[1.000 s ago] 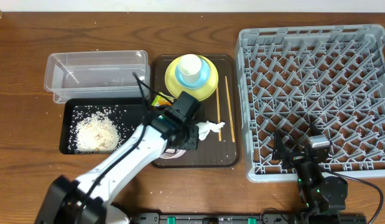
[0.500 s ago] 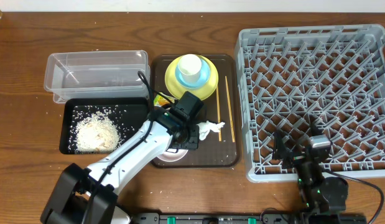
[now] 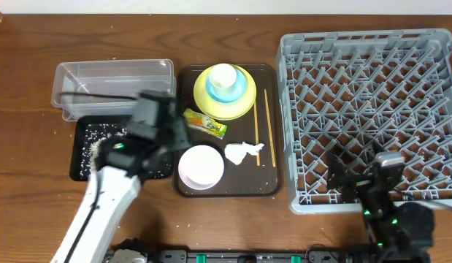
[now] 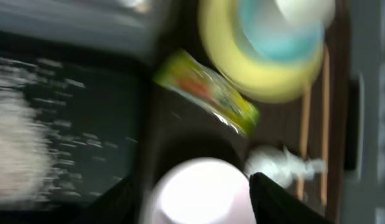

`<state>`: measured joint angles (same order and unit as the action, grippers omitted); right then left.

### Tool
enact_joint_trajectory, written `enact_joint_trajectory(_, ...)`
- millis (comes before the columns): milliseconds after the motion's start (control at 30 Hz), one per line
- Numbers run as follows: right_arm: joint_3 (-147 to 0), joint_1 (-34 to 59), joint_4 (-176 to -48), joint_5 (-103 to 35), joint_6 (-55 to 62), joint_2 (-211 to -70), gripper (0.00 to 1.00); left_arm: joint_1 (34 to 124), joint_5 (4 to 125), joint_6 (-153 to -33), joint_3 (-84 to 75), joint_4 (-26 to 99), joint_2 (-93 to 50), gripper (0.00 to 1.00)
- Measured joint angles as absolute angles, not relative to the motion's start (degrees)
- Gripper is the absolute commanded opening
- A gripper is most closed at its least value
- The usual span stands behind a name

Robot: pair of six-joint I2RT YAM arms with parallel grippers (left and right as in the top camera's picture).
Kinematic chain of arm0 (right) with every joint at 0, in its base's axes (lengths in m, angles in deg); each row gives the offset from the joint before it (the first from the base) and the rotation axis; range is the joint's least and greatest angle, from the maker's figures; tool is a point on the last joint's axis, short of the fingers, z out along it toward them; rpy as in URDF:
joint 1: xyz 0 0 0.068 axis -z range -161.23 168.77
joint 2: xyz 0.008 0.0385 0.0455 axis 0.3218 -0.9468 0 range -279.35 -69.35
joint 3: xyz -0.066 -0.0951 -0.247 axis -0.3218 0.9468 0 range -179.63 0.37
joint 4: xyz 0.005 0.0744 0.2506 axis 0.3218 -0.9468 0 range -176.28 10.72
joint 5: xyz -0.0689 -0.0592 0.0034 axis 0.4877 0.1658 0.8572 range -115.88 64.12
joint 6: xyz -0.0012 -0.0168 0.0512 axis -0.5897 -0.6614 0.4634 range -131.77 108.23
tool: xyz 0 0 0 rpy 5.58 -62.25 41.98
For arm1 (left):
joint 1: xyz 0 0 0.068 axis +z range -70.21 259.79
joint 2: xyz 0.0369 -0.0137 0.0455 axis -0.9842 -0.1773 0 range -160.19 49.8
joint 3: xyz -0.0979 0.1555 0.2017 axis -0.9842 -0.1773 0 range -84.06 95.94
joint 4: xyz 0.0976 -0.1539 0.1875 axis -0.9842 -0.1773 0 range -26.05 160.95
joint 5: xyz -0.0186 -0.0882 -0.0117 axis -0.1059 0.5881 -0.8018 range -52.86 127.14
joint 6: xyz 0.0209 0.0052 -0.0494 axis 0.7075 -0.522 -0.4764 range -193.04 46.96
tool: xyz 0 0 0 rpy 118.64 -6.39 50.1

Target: Sort waste into correct bins and load items into the dishwasher rack

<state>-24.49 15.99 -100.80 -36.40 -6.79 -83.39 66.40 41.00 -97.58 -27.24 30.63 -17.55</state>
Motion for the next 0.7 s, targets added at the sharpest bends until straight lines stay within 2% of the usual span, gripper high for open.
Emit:
enact_joint_trajectory(33,-29.7,16.0,-104.0,-36.2,-7.3,-87.8,0.99,68.5,40.7,-97.5,-27.2,30.5,-16.6,0.68)
enact_joint_trajectory(300,-68.8,15.1,-136.3,-35.5,-8.8,-124.5,0.99,80.8,39.7,-97.2,-26.9,27.3,-13.7,0.70)
enact_joint_trajectory(367,-76.2,14.0,-140.4,-36.3,-8.9,-132.7,0.99,82.7,39.7,-97.2,-26.9,26.1,-13.7,0.71)
enact_joint_trajectory(433,-81.8,13.1,-142.1,-38.8,-8.5,-139.8,0.99,84.0,39.6,-97.2,-26.8,25.2,-13.7,0.77)
enact_joint_trajectory(500,-85.2,12.4,-142.7,-43.1,-8.3,-145.3,0.65,84.7,39.5,-97.1,-26.8,24.1,-13.7,0.82)
enact_joint_trajectory(567,-86.1,12.1,-141.4,-47.9,-7.1,-149.3,0.41,85.0,39.5,-97.1,-26.8,23.1,-13.7,0.84)
enact_joint_trajectory(633,-86.2,11.4,-140.1,-51.3,-4.7,-153.4,0.23,85.0,39.5,-97.2,-26.8,22.9,-13.7,0.85)
enact_joint_trajectory(700,-86.2,10.0,-139.4,-51.6,-2.7,-156.4,0.14,85.0,39.5,-97.2,-26.8,22.9,-13.7,0.86)
